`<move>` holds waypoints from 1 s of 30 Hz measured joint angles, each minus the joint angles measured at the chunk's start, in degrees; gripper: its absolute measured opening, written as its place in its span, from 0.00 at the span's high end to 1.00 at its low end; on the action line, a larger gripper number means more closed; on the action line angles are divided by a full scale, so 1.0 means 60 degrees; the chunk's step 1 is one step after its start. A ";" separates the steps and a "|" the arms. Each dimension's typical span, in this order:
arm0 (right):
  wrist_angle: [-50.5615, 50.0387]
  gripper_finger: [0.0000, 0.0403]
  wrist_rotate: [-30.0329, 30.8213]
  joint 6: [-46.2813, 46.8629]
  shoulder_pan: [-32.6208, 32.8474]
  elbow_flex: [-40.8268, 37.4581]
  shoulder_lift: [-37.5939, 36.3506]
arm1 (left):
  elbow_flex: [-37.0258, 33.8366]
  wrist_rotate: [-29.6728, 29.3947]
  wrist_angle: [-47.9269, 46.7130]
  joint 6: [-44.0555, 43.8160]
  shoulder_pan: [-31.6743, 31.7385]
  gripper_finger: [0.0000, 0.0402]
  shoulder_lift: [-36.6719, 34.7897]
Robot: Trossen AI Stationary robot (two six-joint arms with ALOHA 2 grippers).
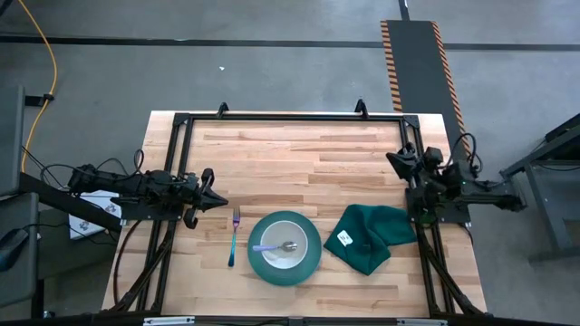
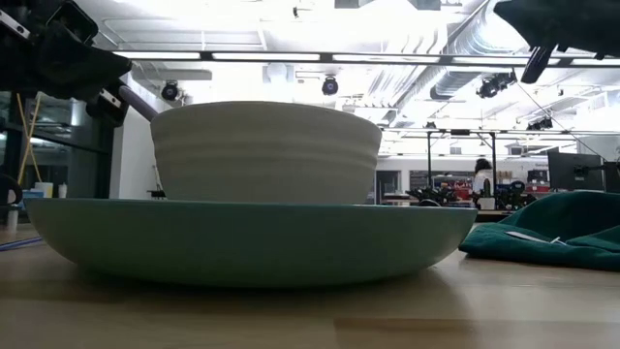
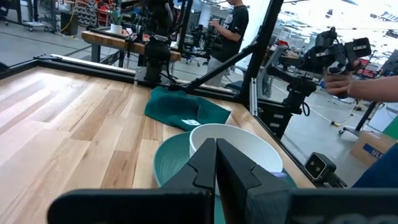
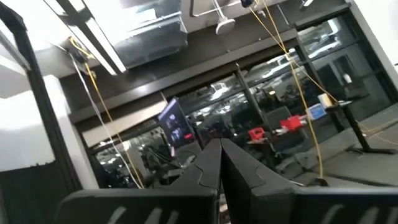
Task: Set table place
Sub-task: Return to Home Position
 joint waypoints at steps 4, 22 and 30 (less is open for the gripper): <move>-0.0375 1.00 -0.0423 0.0250 -0.0534 0.0000 0.0000 | 0.0000 0.0000 0.0000 0.0000 0.0003 1.00 0.0000; -0.0528 1.00 -0.1552 0.0205 -0.1495 0.0000 0.0000 | 0.0000 0.0000 0.0002 0.0000 0.0002 1.00 0.0000; -0.0467 1.00 -0.1835 0.0266 -0.1491 -0.0246 0.0003 | 0.0000 0.0001 0.0000 0.0000 0.0003 1.00 0.0000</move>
